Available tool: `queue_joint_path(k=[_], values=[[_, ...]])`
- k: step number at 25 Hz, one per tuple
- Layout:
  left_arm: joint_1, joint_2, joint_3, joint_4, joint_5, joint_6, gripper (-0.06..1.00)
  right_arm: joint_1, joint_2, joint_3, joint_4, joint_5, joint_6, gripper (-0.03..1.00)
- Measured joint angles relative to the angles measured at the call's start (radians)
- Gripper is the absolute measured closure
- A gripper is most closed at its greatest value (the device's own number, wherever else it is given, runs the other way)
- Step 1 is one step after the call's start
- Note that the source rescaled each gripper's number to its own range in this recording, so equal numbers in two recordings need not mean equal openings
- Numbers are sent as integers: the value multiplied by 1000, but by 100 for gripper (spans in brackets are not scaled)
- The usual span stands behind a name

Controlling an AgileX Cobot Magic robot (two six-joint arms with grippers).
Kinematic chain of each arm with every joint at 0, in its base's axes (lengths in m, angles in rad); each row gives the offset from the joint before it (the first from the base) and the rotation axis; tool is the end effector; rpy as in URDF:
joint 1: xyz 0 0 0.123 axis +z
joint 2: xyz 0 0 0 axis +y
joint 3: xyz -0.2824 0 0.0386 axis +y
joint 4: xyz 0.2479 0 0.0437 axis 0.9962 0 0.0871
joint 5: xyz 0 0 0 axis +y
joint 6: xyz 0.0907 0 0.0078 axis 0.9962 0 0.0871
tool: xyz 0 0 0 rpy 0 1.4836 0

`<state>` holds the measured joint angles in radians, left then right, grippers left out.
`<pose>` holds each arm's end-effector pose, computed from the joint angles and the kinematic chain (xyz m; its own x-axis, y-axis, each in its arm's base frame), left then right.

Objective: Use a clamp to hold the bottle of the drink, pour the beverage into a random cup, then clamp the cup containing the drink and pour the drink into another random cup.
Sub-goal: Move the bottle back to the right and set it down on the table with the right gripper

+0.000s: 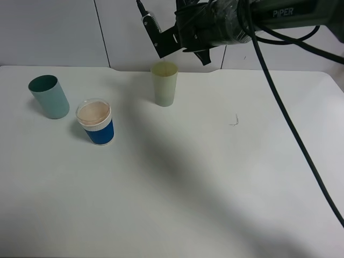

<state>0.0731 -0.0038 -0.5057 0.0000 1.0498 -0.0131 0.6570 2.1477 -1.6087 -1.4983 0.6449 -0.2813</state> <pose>-0.0056 -0.0004 0.2796 -0.4356 -0.0450 -0.8990 -0.0787 0.9968 -0.0118 0.4176 0.2530 0.2136 0.1450 -0.8806 0.4512 -0.3630 -0.4716 -0.8036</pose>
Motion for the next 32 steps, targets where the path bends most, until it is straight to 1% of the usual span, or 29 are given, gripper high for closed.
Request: queue_joint_path(k=[8,20,26,32], values=[[0,0,0,0,0,0,-6,3,0,0,-37,1,18,97],[0,0,0,0,0,0,-6,8,0,0,-129,7,116,97],[0,0,0,0,0,0,-6,14,0,0,-165,21,133,97],[0,0,0,0,0,0,-6,20,0,0,-173,14,134,97]])
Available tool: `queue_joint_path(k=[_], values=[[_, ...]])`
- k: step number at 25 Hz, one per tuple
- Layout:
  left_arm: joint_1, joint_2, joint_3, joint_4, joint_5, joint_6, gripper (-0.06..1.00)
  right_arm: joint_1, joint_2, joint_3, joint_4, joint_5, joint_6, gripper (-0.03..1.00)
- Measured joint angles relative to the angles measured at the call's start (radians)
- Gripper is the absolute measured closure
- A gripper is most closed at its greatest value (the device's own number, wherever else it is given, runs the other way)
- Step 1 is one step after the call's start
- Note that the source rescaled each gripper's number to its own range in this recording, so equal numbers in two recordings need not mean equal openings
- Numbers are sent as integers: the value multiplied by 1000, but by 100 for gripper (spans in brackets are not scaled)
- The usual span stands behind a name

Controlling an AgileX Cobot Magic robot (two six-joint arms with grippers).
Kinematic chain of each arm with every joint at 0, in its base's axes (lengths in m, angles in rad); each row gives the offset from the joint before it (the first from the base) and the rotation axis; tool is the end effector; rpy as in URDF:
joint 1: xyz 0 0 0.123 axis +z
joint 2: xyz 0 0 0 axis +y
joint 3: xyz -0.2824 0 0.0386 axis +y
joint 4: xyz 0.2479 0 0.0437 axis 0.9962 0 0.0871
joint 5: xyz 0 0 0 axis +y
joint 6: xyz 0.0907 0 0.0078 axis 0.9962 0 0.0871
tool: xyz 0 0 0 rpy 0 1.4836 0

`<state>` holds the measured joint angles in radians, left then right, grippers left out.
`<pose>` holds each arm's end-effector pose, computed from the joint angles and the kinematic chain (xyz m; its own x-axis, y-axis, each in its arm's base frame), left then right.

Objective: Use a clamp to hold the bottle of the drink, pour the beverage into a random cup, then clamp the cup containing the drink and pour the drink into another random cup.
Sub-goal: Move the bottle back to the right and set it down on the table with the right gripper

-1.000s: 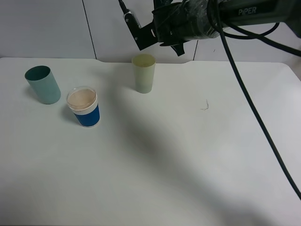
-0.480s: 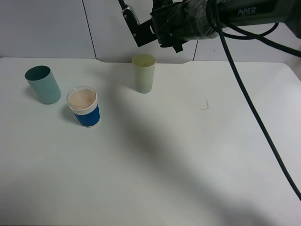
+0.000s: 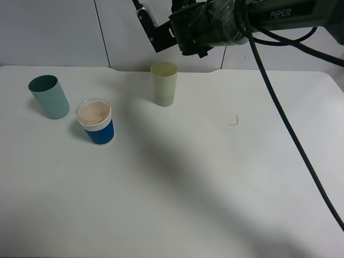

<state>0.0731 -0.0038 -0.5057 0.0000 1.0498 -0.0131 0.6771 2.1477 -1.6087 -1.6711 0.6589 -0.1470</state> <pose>-0.0056 -0.0004 0.2796 -0.4356 -0.0450 -0.8990 -0.0787 0.9968 -0.0118 0.4157 0.2629 0.2225 0.1299 -0.8752 0.4660 -0.2596 -0.4836 -0.8359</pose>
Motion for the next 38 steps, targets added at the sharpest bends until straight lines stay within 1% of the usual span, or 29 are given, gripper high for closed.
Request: queue_joint_path(k=[19,23,25,27,31,34,38], values=[[0,0,0,0,0,0,-6,0,0,0,55,-1,-48,97],[0,0,0,0,0,0,-6,0,0,0,92,-1,-44,97],[0,0,0,0,0,0,-6,0,0,0,122,-2,-25,97],[0,0,0,0,0,0,-6,0,0,0,146,-6,23,97],[0,0,0,0,0,0,-6,0,0,0,200,-8,184,97],[0,0,0,0,0,0,-6,0,0,0,254,-13,301,97],[0,0,0,0,0,0,-6,-7,-12,0,356,-21,406,97]])
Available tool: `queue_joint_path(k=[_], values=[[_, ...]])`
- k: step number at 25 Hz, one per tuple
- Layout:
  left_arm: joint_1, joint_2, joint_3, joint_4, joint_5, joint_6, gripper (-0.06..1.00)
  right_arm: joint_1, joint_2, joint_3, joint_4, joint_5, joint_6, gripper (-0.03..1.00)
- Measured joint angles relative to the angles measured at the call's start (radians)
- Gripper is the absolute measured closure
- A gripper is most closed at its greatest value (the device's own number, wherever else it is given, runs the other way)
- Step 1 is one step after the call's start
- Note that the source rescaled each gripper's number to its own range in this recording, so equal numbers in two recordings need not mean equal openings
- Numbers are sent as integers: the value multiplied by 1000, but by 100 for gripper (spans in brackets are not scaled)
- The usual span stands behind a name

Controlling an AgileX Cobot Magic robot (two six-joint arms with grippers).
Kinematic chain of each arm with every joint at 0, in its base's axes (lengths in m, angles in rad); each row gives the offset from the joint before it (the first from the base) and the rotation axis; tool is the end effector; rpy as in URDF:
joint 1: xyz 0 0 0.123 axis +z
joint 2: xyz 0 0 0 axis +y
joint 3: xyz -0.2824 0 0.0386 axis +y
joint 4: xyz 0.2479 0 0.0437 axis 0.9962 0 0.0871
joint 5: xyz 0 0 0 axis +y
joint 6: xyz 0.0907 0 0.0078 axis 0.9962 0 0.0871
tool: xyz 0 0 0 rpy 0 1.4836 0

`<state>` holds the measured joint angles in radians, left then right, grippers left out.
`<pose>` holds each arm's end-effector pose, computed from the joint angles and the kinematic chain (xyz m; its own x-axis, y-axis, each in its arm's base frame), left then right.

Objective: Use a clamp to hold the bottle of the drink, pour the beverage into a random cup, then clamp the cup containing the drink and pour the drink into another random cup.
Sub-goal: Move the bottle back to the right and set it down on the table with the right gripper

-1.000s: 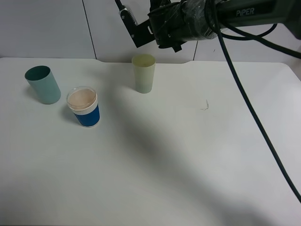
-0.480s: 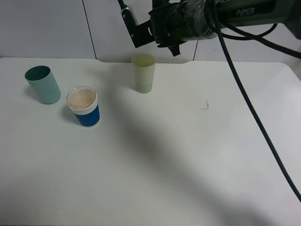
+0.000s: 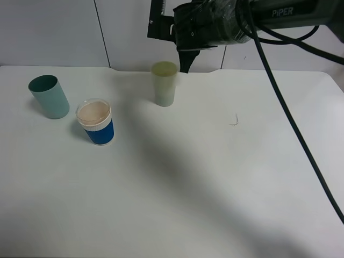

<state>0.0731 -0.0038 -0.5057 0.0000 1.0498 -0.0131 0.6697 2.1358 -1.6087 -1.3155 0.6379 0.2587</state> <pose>-0.0056 -0.0004 0.2796 -0.4356 -0.0450 -0.8990 -0.0787 0.9968 -0.0118 0.4092 0.2569 0.2104 -0.1302 -0.9791 -0.1563 -0.4619 0.1993 -0.8643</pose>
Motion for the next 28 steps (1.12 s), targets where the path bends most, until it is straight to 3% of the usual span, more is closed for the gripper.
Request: queue_joint_path(k=[19,28], values=[[0,0,0,0,0,0,-6,-116,-105,-3,426,-102,84,97],[0,0,0,0,0,0,-6,-140,-105,-3,653,-128,-2,97]])
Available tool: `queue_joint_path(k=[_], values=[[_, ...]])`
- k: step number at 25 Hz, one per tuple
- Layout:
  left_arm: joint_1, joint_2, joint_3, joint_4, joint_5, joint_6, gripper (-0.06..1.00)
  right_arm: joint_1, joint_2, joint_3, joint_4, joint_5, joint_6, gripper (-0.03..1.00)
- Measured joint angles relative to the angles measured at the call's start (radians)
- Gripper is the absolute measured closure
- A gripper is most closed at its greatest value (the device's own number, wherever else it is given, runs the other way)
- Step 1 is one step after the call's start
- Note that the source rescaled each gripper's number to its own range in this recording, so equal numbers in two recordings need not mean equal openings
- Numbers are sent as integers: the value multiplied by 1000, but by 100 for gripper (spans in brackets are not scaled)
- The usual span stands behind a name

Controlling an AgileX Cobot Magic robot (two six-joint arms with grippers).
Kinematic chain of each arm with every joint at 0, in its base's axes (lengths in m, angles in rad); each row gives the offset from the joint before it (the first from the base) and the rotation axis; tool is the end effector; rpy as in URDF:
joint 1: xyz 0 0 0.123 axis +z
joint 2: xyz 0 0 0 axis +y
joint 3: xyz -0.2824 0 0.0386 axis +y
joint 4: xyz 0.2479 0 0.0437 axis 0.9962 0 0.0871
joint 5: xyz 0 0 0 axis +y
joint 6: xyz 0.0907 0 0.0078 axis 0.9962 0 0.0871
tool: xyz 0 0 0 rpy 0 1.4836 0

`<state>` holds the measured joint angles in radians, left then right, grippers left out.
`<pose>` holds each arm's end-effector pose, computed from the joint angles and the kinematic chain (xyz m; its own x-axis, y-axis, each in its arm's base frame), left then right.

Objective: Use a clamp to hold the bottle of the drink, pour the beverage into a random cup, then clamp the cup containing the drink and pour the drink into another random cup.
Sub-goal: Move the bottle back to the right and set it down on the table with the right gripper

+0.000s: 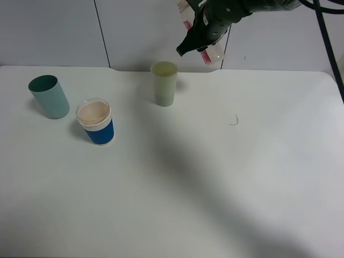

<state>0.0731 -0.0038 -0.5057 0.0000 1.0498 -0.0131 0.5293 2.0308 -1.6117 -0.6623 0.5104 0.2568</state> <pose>-0.0056 -0.0004 0.2796 -0.4356 -0.0450 -0.8990 -0.0787 0.9968 -0.0118 0.4176 0.2125 0.2388 -0.4558 -0.6358 -0.6229 -0.4708 0.7661 -0.4375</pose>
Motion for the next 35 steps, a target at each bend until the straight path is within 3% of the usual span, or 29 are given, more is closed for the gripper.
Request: queue_joint_path(k=[8,16,23,29,35], values=[[0,0,0,0,0,0,-6,-28,0,0,216,-44,-176,97],[0,0,0,0,0,0,-6,-58,0,0,352,-78,-307,97],[0,0,0,0,0,0,-6,-93,0,4,568,-140,-534,97],[0,0,0,0,0,0,-6,-107,-23,151,730,-337,-700,97],[0,0,0,0,0,0,-6,-125,-75,396,857,-624,-798,97]])
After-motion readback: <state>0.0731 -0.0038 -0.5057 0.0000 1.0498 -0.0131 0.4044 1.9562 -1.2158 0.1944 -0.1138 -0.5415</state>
